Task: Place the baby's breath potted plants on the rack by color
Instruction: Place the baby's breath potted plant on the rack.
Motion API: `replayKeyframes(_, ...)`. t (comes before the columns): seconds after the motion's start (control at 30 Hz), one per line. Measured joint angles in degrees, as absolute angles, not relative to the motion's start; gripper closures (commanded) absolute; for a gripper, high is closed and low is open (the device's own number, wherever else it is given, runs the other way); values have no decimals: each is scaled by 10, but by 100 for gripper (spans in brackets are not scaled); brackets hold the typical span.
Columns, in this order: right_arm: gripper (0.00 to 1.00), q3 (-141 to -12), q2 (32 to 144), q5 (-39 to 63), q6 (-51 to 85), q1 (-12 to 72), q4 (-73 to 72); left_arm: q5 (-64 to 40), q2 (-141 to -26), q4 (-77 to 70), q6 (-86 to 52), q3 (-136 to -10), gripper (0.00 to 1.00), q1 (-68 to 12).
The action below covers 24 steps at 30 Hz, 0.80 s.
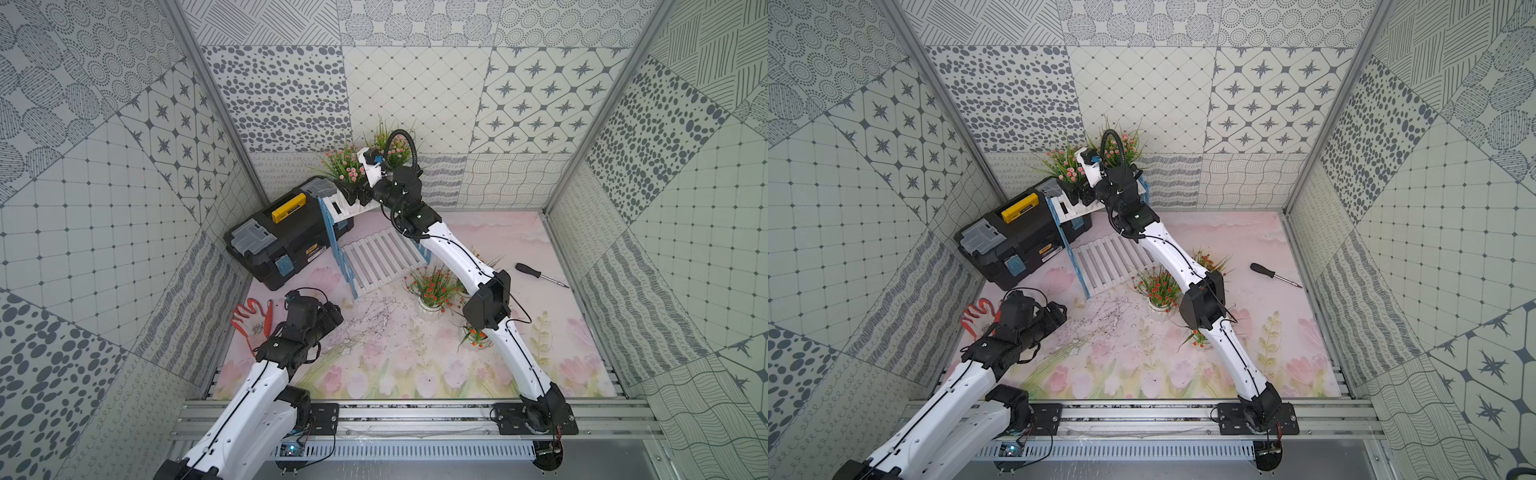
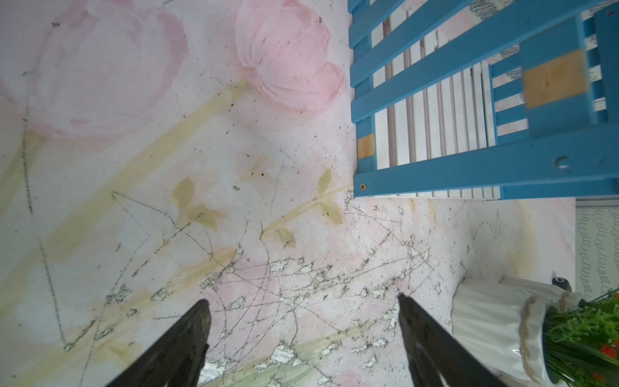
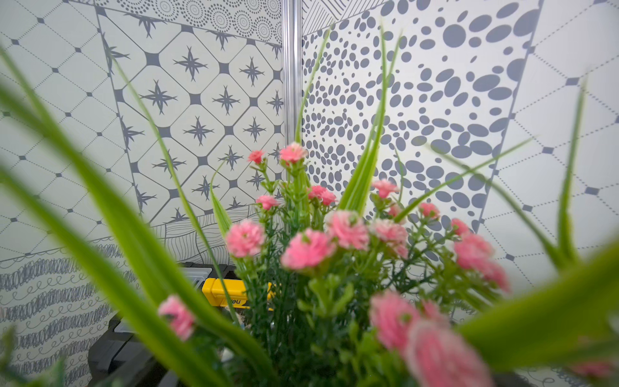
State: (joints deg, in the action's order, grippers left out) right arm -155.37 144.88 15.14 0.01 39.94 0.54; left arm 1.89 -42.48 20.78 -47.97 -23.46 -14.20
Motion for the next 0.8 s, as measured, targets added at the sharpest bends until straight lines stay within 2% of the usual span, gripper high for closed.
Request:
replayKeyframes(0.17,2,-1530,1441,173,8,398,3,19,-424,208,-480,-235,12,-142)
replayKeyframes(0.4,2,-1385,1386,184,11,398,-29,19,-419,208,-480,-232,12,-142)
replayKeyframes(0.8,2,-1244,1309,188,8,396,-79,19,-419,208,-480,-232,12,-142)
